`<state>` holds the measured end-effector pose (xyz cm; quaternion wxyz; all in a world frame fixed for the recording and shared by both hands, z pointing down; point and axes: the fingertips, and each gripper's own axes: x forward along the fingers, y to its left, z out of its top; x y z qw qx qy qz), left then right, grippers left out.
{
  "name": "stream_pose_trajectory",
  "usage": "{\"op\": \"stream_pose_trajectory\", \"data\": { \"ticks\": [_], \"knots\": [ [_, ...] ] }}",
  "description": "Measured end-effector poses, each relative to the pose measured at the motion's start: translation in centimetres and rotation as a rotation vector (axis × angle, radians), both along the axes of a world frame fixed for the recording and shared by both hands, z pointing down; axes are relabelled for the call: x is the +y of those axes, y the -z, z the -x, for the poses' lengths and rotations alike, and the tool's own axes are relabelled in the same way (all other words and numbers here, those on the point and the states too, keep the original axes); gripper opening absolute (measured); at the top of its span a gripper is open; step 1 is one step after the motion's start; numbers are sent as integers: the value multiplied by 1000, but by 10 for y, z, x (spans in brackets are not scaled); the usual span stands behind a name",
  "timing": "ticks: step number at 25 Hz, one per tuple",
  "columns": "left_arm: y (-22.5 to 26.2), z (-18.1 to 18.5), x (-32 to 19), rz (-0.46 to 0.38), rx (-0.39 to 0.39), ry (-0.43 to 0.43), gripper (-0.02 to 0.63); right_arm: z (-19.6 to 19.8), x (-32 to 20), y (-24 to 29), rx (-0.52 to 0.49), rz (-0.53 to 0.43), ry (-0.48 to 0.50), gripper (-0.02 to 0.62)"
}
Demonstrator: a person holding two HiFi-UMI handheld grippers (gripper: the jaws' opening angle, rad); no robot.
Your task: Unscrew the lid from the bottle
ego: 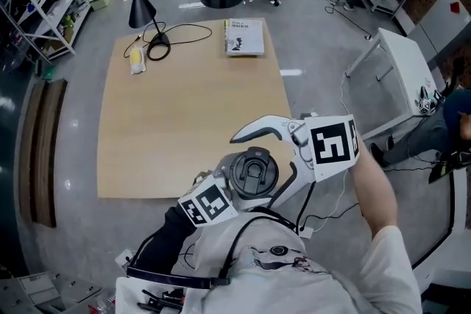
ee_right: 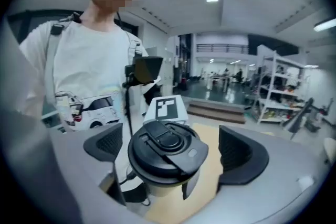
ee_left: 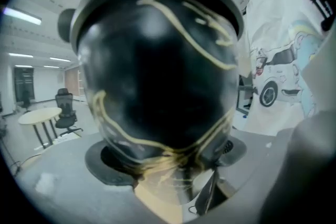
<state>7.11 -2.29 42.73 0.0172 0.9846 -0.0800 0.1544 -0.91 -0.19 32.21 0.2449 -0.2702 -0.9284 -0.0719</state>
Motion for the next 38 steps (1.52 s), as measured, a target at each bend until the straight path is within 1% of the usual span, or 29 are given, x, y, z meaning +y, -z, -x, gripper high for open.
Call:
{"op": "stream_pose_trajectory", "data": {
  "ticks": [2,4,5,6,7,8,9,10,11,12,13,14,16,17,18,19,20,21,22,23,25,26,27,28,29,31,34,36,38],
  "knots": [
    [-10,13,-22,-20,-57,140,414,0,-17,7,-58,-44,-211,580],
    [-18,33,-47,-28,-119,312,414,5,-38,0,-96,-122,-457,581],
    [-19,42,-57,-32,-144,390,414,9,-49,-7,-106,-168,-562,575],
    [-19,50,-65,-38,-162,456,414,15,-58,-14,-124,-200,-643,573],
    [-20,55,-70,-41,-173,506,414,20,-64,-18,-153,-207,-695,536],
    [-20,58,-73,-38,-175,539,414,25,-66,-19,-184,-193,-718,512],
    [-20,59,-74,-31,-169,554,414,29,-65,-18,-210,-173,-717,482],
    [-19,58,-74,-25,-159,552,414,31,-63,-17,-229,-159,-699,453],
    [-17,56,-72,-23,-147,532,414,32,-59,-15,-240,-152,-666,446],
    [-16,52,-67,-26,-135,495,414,31,-54,-13,-244,-152,-614,445],
    [-14,48,-60,-33,-123,438,414,28,-47,-12,-239,-155,-542,443],
    [-12,42,-50,-44,-111,362,414,24,-38,-12,-228,-160,-452,443],
    [-9,28,-24,-56,-83,179,414,13,-17,-12,-198,-149,-246,442],
    [-7,22,-11,-48,-66,96,416,9,-8,-10,-188,-123,-154,442],
    [-5,18,0,-33,-47,30,414,6,-2,-8,-178,-80,-87,440],
    [-3,14,6,-18,-28,-10,414,5,2,-5,-165,-30,-54,439],
    [0,13,8,-9,-13,-19,414,4,3,-3,-146,10,-57,437],
    [1,13,5,-6,-8,2,413,3,0,-3,-125,23,-88,444],
    [0,17,-3,-7,-14,50,414,2,-4,-2,-117,12,-136,514],
    [-3,24,-14,-13,-31,119,414,2,-10,1,-135,0,-204,552],
    [-11,42,-38,-30,-85,294,414,7,-31,10,-205,-8,-413,555],
    [-14,52,-50,-39,-115,383,414,11,-43,9,-221,-31,-526,541],
    [-16,60,-59,-44,-141,463,414,15,-52,4,-226,-63,-619,515],
    [-17,65,-66,-44,-159,529,414,21,-59,-1,-232,-85,-682,491],
    [-17,68,-71,-40,-171,577,414,26,-61,-4,-249,-89,-718,480],
    [-15,68,-76,-35,-177,616,414,36,-63,-4,-299,-60,-740,460],
    [-14,64,-77,-26,-151,594,414,41,-63,-2,-336,-21,-713,449],
    [-14,61,-72,-30,-138,544,414,42,-58,0,-336,-5,-647,446],
    [-13,54,-62,-44,-128,449,414,40,-48,4,-340,28,-537,446]
  ]
}}
